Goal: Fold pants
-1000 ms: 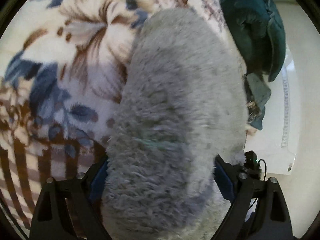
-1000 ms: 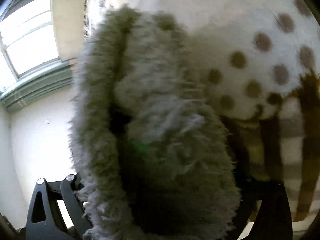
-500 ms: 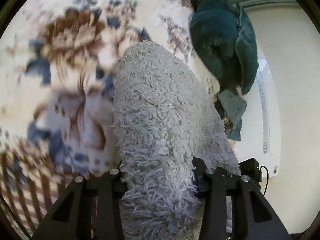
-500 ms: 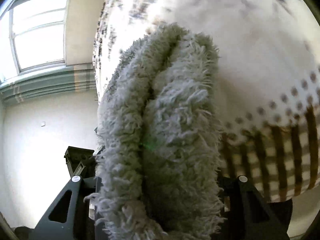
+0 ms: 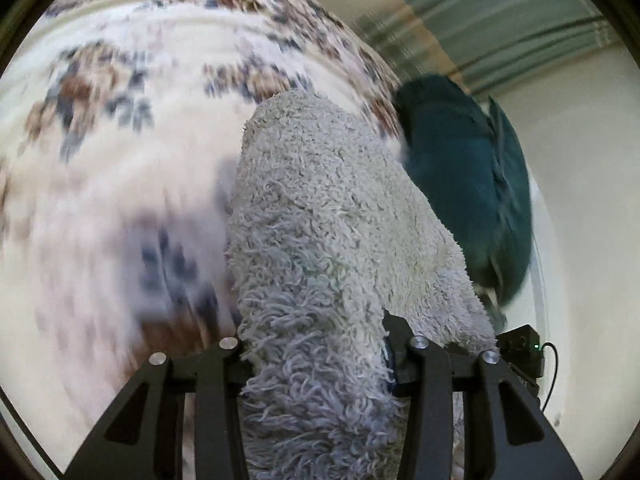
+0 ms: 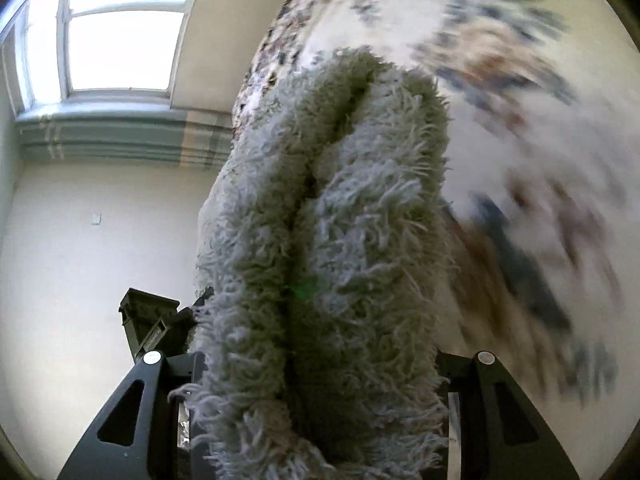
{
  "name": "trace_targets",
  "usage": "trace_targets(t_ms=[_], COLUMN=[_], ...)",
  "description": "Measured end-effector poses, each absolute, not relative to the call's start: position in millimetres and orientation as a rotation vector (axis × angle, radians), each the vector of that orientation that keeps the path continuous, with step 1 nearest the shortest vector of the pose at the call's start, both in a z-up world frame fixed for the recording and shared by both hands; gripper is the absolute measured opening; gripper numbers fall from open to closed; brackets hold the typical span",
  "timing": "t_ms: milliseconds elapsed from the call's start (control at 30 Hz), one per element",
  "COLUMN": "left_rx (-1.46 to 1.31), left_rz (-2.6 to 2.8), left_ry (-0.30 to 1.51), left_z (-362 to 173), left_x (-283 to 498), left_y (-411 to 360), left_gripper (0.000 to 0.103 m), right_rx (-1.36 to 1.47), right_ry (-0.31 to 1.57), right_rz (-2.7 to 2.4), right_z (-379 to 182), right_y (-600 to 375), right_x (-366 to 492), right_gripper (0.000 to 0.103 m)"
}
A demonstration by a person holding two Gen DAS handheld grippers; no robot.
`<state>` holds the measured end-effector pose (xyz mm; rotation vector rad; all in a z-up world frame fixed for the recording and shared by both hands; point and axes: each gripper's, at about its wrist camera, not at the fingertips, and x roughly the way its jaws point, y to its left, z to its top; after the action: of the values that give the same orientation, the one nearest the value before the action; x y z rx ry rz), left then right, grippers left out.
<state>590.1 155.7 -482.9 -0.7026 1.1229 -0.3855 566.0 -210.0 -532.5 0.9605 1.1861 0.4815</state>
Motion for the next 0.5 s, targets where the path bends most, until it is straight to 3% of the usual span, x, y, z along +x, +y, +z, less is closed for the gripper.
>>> trace_targets(t_ms=[233, 433, 500], left_rx=[-0.712, -0.726, -0.724], left_rz=[-0.34, -0.277, -0.263], left_ry=[1.09, 1.148, 1.174], left_z=[-544, -594, -601], left_x=[707, 742, 742], left_y=[199, 215, 219], left_gripper=[0.039, 0.04, 0.044], right_rx=[0.863, 0.823, 0.813], right_ry=[1.192, 1.256, 1.293], right_rz=[0.55, 0.534, 0.515], right_z=[-587, -635, -646], right_y=[-167, -150, -148], right_x=[708, 765, 773], right_gripper=[0.045, 0.045, 0.056])
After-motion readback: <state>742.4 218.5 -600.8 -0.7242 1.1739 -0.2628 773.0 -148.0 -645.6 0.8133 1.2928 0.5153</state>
